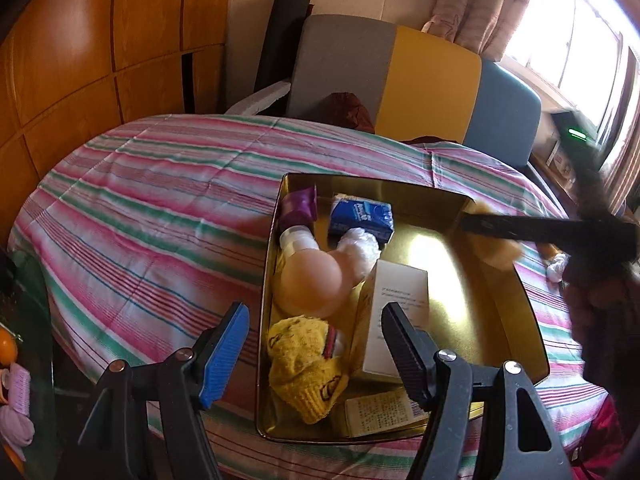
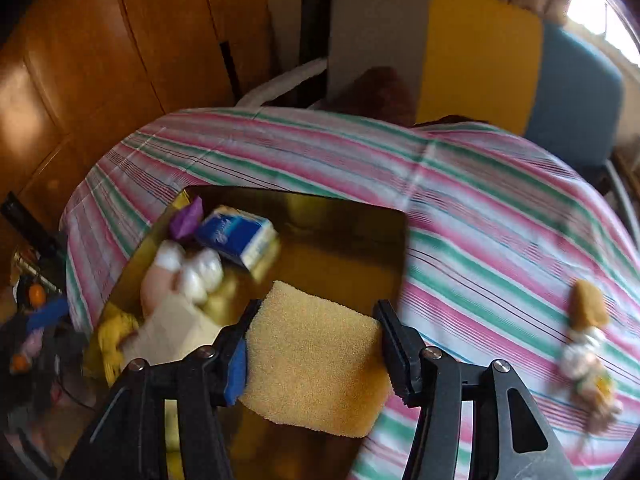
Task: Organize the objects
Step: 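Carry the yellow sponge into the tray and open the right tool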
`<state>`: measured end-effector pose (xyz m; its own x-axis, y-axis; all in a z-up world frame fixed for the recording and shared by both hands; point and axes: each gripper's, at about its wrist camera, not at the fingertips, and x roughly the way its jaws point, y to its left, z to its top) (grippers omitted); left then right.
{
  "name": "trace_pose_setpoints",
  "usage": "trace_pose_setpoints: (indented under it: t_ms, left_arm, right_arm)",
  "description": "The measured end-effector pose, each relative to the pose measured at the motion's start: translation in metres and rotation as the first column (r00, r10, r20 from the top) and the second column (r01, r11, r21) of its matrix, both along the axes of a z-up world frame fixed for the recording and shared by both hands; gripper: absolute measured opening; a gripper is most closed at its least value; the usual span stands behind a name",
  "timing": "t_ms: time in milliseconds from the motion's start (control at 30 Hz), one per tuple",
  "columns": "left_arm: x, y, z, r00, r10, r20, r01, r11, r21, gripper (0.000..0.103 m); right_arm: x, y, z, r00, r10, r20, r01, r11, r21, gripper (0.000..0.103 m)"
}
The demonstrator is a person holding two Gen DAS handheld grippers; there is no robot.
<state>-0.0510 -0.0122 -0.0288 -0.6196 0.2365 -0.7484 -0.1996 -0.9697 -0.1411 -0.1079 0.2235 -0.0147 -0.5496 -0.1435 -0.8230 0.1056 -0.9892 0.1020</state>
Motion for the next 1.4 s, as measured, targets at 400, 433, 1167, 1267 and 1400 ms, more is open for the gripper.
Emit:
trace_pose_setpoints:
  t_ms: [400, 433, 1167, 1267, 1400]
  left_arm:
    - [-0.005, -0.005, -0.017, 0.999, -0.004, 0.049, 0.003, 1.000, 0.024, 0.070]
    - [-0.005, -0.006, -0.017, 0.999, -0.003, 0.050, 0.001, 1.000, 0.025, 0.070]
    - [0.022, 0.044, 0.021, 0.991, -0.124, -0.049, 0.121, 0.991, -0.061, 0.071]
    - [0.026, 0.055, 0.023, 0.988, -0.148, -0.051, 0.144, 0.987, -0.077, 0.071]
    - [0.030, 0.070, 0.025, 0.981, -0.186, -0.049, 0.180, 0.979, -0.096, 0.071]
  right_arm:
    - [-0.100, -0.014, -0.051, 0.985, -0.108, 0.138, 0.123, 0.987, -0.103, 0.071]
    - [-0.099, -0.011, -0.050, 0.984, -0.118, 0.130, 0.134, 0.983, -0.124, 0.073]
    - [0.055, 0.068, 0.009, 0.987, -0.136, -0.089, 0.129, 0.989, -0.074, 0.098]
    - [0.074, 0.086, 0.006, 0.985, -0.151, -0.088, 0.147, 0.988, -0.052, 0.098]
    - [0.095, 0.115, 0.002, 0.978, -0.190, -0.086, 0.188, 0.982, -0.033, 0.098]
